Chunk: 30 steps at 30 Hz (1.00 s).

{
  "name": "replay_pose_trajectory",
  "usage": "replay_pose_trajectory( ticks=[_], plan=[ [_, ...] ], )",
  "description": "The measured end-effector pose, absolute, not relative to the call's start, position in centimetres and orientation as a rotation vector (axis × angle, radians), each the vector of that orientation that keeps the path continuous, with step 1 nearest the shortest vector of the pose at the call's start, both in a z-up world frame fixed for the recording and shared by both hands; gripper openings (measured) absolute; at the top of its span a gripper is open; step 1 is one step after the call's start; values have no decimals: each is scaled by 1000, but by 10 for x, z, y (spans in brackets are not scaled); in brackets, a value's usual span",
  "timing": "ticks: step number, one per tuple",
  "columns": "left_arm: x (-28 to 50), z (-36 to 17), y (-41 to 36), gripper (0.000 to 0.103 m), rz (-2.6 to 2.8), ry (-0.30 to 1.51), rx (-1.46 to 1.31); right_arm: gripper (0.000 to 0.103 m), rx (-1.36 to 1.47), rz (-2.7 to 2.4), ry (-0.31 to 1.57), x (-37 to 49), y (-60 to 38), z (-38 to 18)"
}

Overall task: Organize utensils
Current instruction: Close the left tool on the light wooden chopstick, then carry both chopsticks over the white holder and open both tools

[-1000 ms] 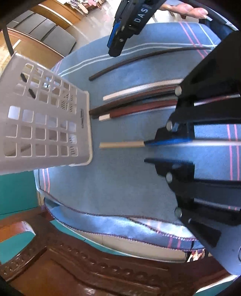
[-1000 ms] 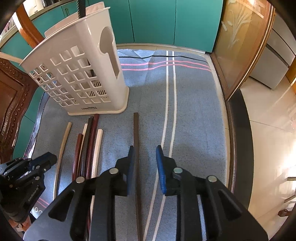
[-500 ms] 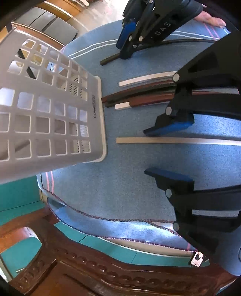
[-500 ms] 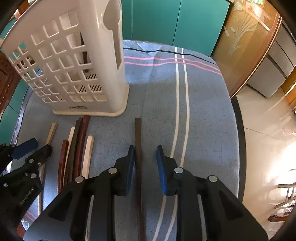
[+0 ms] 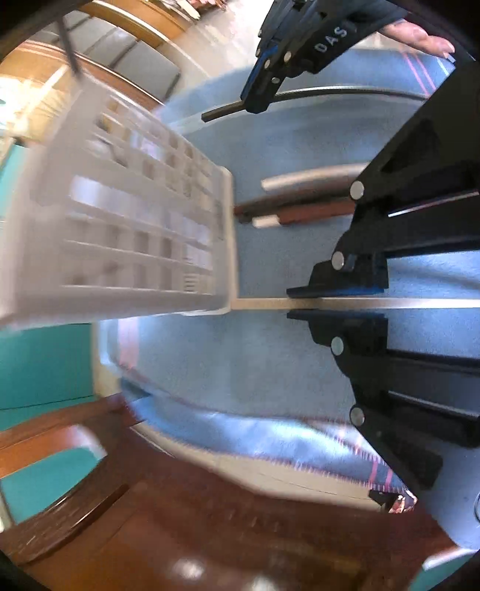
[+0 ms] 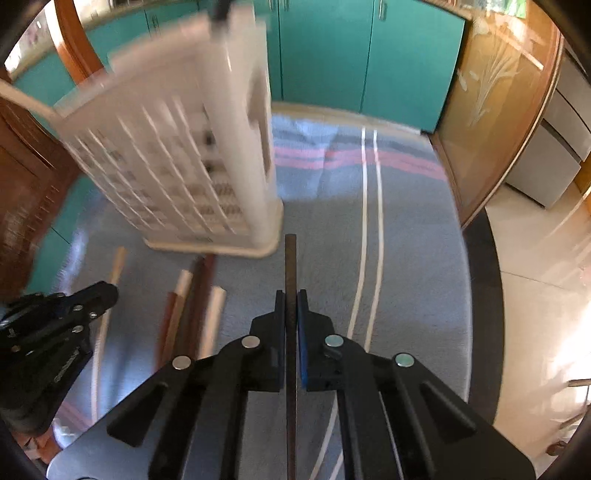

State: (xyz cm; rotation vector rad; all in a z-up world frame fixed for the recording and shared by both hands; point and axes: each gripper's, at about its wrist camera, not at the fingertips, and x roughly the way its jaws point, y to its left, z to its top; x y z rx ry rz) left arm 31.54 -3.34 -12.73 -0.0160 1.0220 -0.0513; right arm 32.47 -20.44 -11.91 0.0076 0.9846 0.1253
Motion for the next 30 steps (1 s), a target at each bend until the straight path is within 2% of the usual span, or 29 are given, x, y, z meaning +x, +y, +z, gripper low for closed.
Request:
replay_pose_trajectory(
  ticks=[13,20,25,30],
  plan=[
    [229,35,-20,7,-179,579,-47,7,224,302,638,258,-240,30],
    [242,122,-20,7,-190,348,-143,7,313,318,437,266,-236,99],
    [267,122,-11,7,-90,291,-207,7,332,212,258,274,-242,118],
    [292,106,-4,7,-58,289,-239,7,279,147,296,299,-232,94]
  ],
)
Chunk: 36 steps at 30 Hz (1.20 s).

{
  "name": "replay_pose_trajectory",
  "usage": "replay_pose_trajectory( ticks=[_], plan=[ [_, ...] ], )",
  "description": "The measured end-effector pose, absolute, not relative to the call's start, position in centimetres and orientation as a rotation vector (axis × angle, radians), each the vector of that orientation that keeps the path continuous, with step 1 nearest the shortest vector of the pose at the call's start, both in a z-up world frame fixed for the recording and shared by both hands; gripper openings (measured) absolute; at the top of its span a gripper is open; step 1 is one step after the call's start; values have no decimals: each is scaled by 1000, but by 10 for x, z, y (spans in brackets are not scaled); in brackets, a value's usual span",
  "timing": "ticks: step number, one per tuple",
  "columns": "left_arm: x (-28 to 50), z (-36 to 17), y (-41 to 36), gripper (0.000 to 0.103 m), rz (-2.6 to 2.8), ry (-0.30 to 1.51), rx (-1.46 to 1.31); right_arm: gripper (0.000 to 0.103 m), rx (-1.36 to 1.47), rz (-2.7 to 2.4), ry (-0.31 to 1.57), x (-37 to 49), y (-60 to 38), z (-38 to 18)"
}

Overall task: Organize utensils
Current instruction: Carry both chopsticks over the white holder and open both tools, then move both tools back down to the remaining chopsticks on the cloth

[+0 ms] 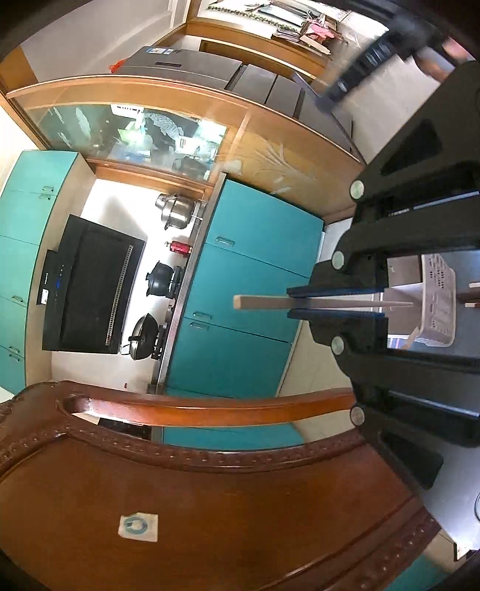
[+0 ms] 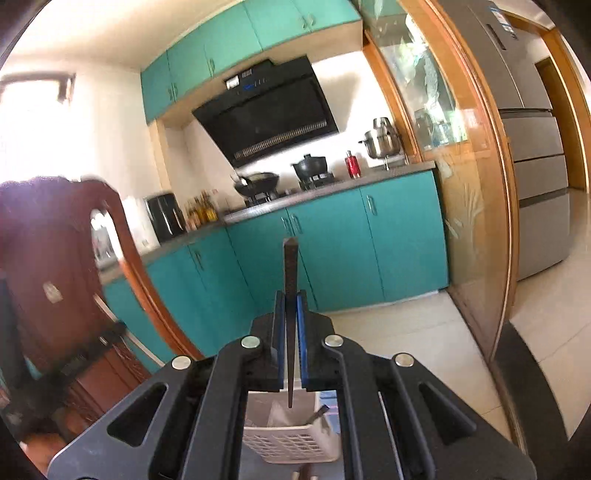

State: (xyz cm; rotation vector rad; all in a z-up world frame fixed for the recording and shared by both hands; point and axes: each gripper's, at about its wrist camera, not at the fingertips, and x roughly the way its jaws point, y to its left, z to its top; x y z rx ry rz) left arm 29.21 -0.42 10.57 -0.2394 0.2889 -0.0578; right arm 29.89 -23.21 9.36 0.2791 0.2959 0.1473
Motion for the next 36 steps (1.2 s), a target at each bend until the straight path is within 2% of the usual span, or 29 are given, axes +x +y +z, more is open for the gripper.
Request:
replay_pose_trajectory(
  ticks=[6,15,17,19,21,26,29,31,33,36],
  plan=[
    [293,98,-19,7,-7,262,-169,7,228,175,388,319,-213,59],
    [315,66,-31,7,8,354,-125,8,201,170,409,319,-210,39],
    [318,60,-31,7,7,374,-122,21,215,166,397,317,-215,42],
    [321,55,-32,7,8,392,-118,40,247,171,356,307,-222,47],
    [322,52,-33,7,8,404,-112,43,261,181,323,296,-228,50],
    [320,48,-34,10,-7,418,-111,43,193,312,253,257,-228,58],
    [314,49,-34,20,-6,403,-102,43,119,416,281,247,-216,47],
    [308,52,-32,29,-9,390,-118,43,54,475,325,247,-204,33],
    [302,54,-29,30,-13,383,-126,39,-11,491,410,255,-191,10],
    [289,56,-28,30,-15,369,-128,37,-80,462,641,279,-173,-31]
  ],
)
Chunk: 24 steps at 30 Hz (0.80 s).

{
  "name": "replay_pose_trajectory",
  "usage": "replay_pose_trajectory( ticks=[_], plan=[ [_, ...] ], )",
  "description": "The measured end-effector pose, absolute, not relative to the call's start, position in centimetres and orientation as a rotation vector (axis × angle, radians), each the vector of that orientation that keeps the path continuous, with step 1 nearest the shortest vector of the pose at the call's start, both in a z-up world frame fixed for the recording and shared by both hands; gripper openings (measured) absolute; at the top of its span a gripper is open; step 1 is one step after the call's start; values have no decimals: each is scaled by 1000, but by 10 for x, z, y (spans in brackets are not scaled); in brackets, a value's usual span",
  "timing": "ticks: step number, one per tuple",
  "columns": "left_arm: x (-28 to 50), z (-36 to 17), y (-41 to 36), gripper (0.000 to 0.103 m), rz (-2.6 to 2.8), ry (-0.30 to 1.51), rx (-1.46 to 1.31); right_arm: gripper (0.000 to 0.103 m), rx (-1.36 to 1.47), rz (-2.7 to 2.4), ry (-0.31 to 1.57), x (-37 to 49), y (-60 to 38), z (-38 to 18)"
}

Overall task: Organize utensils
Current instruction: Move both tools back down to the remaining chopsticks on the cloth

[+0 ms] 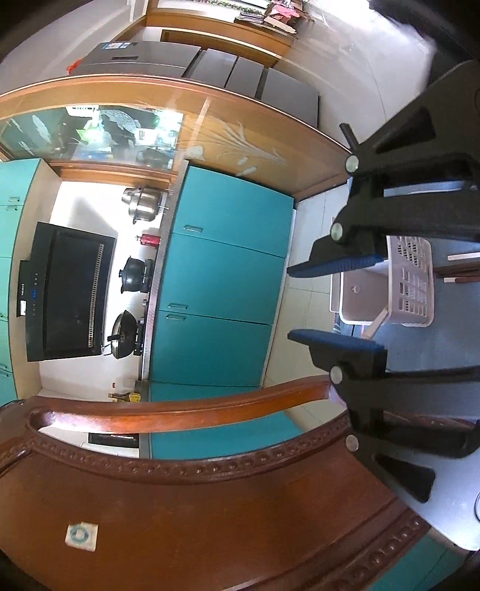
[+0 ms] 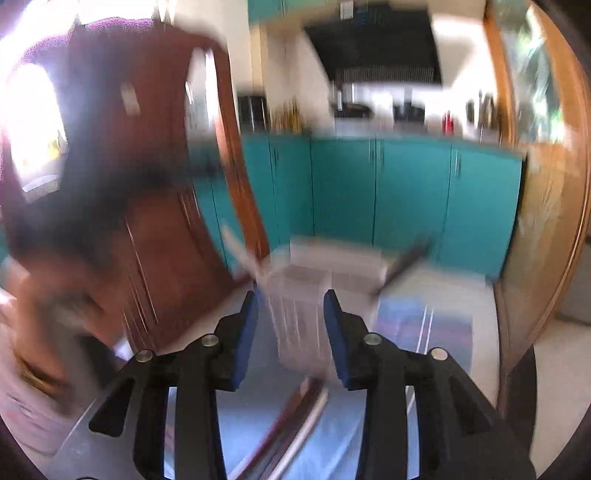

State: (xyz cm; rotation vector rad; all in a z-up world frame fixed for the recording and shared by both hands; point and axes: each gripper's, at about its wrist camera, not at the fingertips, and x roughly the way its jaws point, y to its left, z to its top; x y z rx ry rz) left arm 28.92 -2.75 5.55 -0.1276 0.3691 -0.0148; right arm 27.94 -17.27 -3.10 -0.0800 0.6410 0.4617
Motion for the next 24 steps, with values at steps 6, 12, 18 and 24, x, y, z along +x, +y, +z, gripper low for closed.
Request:
replay_pose_trajectory(
  ticks=[6,12,18,24],
  plan=[
    [264,27,-30,31,-10,409,-56,37,-115,284,1104,328,-160,-134],
    [269,-25,-21,31,-6,591,-53,37,-22,282,1210,347,-162,-165],
    [272,-40,-12,34,-7,662,-67,35,-89,245,1168,344,-148,-170],
    [278,-55,-14,37,3,729,-45,14,-4,230,1202,353,-164,-166]
  ],
)
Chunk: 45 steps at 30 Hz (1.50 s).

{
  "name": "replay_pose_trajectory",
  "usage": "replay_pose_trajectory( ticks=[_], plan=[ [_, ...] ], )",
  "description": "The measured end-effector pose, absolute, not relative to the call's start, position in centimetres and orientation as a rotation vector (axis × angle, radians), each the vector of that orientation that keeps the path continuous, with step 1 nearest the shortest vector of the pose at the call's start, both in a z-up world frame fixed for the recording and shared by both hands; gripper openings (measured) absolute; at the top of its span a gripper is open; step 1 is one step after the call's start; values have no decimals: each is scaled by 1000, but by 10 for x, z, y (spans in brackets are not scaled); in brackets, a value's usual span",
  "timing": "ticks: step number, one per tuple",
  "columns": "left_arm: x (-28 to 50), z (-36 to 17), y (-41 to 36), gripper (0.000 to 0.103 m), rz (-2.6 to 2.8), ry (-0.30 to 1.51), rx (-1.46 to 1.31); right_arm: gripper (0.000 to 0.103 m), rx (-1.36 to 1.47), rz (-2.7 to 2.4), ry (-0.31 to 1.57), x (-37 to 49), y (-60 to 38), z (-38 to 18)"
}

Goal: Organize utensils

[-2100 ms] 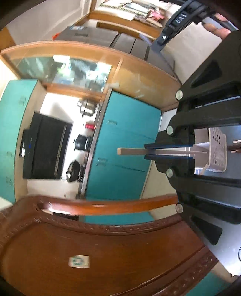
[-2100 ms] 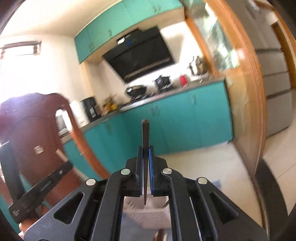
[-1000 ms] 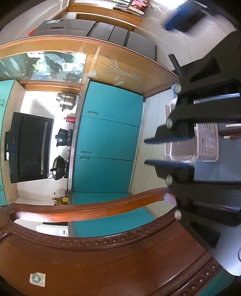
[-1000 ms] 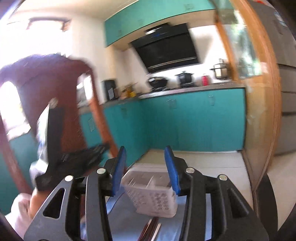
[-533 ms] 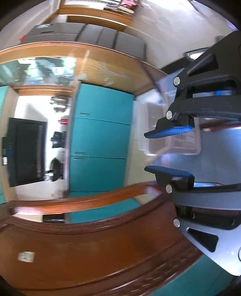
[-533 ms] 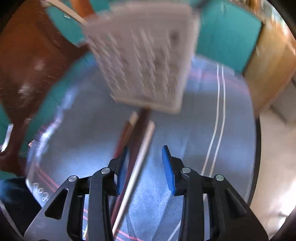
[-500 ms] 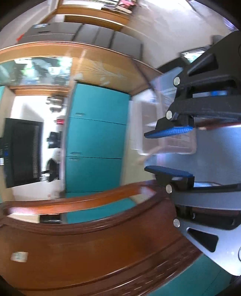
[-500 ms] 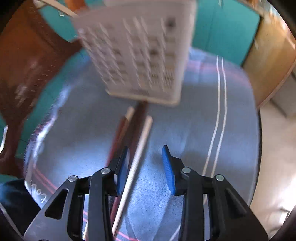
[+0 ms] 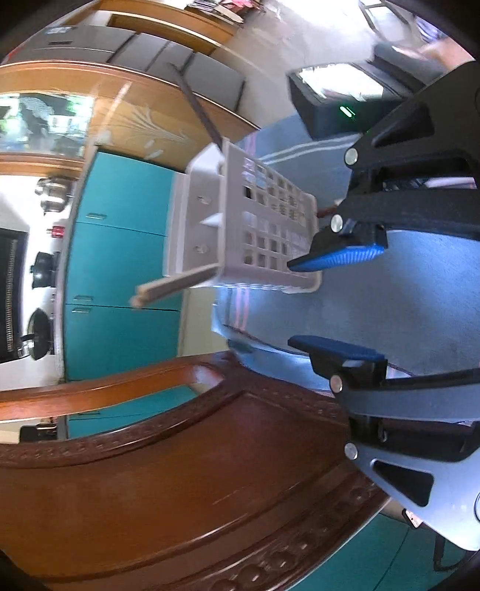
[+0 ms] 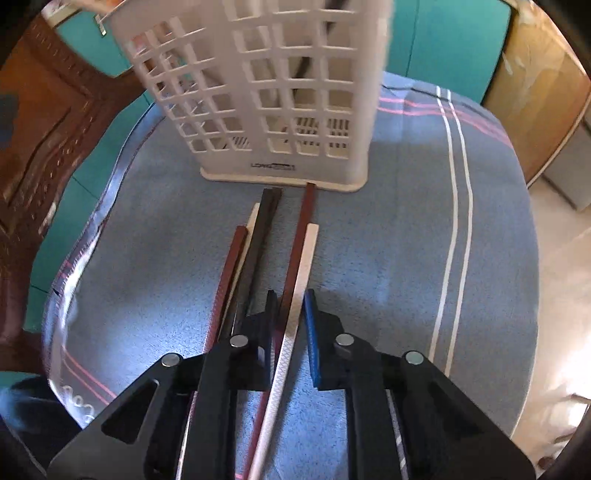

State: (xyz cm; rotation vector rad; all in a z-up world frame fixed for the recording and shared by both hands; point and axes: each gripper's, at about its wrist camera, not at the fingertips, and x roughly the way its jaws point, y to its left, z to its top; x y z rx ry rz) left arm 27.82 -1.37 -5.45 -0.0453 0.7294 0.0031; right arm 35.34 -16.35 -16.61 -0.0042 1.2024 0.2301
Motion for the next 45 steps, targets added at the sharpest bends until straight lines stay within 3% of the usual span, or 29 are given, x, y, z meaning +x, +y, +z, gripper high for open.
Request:
replay_pose_trajectory(
  ticks=[9,21,24,30,32,34,38,39,42,45],
  plan=[
    [300,-112,-25,40,-104,995,-94,13,195,232,1170,365,-215,-134],
    [303,-155,-68,44,-197,1122,-13,14,228,177,1181,355,-236,-135],
    [305,-163,-65,27,-169,1150,8,20,214,168,1192,351,-234,-138],
    [313,-172,-41,26,-66,1167,-6,26,194,158,1201,346,-236,-142],
    [310,-165,-41,28,-115,1148,-49,28,184,164,1200,345,-233,-142],
    [305,-161,-49,39,-178,1131,-42,31,175,166,1199,344,-230,-141],
    [298,-169,-73,43,-240,1151,28,31,163,160,1201,343,-228,-142],
    [297,-172,-75,41,-245,1160,36,31,159,159,1203,343,-227,-143],
    [296,-169,-81,13,-297,1154,35,31,148,156,1209,343,-225,-146],
    [293,-167,-79,11,-299,1153,33,31,143,150,1214,343,-225,-148]
  ],
)
